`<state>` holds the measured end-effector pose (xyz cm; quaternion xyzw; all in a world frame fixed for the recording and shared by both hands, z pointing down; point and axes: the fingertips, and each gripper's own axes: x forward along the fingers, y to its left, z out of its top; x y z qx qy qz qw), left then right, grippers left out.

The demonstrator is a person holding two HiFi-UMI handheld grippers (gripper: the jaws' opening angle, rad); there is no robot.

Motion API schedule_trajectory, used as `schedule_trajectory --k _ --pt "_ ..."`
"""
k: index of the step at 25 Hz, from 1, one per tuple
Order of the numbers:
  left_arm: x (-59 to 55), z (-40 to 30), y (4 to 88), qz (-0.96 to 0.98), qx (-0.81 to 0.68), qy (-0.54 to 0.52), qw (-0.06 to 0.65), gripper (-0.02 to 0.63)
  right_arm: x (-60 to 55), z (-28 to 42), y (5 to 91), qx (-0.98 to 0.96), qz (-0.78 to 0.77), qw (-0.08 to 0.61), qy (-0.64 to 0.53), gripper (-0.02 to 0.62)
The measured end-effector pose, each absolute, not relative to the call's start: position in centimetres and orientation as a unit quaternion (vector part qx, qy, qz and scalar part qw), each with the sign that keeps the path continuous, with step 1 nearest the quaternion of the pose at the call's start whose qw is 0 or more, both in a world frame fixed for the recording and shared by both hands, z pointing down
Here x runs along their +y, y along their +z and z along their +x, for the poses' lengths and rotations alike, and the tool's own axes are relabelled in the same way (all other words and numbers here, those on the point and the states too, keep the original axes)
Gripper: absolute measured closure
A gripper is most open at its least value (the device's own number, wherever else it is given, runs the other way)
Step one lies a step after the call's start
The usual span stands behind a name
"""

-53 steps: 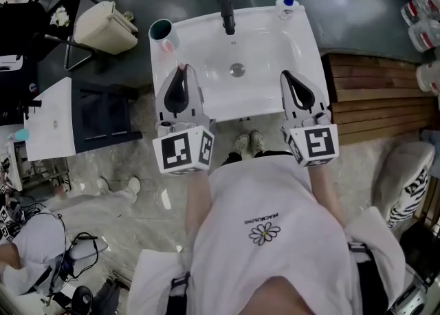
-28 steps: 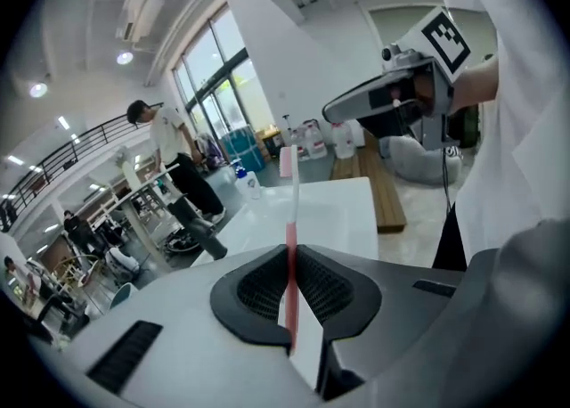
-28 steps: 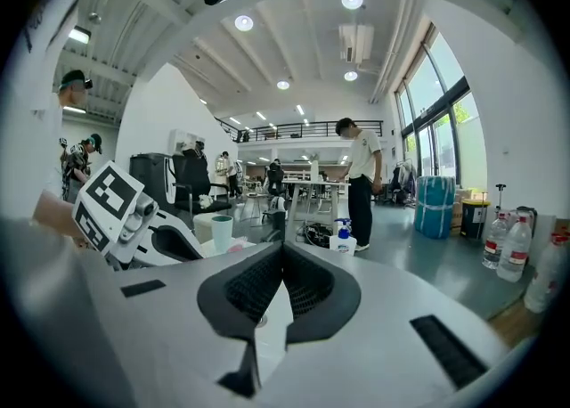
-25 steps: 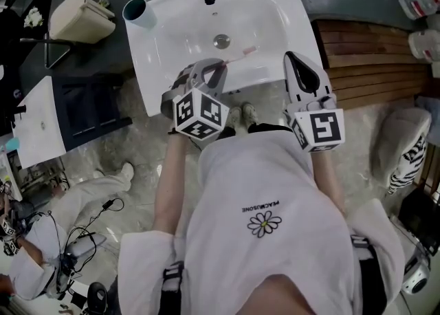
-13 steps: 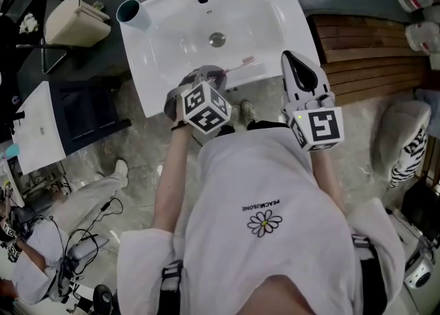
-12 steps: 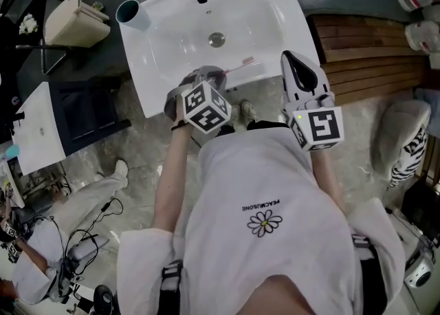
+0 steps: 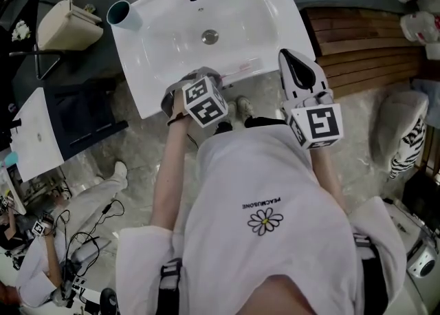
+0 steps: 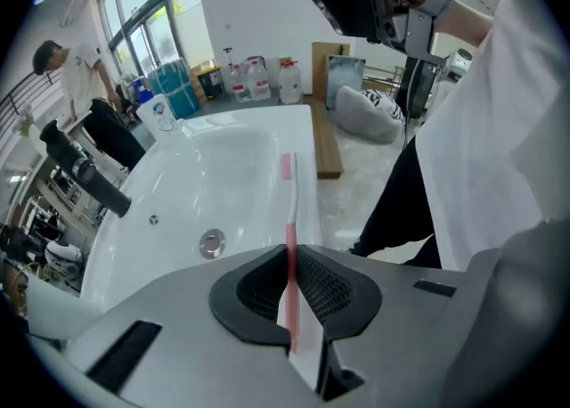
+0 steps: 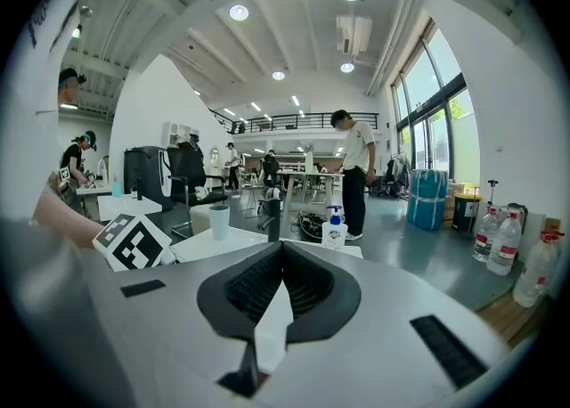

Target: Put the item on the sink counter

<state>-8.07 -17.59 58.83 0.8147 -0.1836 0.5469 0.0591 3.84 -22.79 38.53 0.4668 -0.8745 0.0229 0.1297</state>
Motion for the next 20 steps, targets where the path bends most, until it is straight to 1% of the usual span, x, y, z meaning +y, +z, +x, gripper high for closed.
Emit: schedule_trajectory --k 5,20 --pt "-17.82 -8.12 59.58 0.808 -0.173 0.560 0.067 0.566 -22.56 3.96 38.90 -0.874 0.467 0.134 0.027 0.584" --pt "-17.91 -8.24 59.61 0.814 -0.165 0.551 0.082 0.565 -22.39 3.81 38.95 -0.875 0.465 0.130 0.033 0.584"
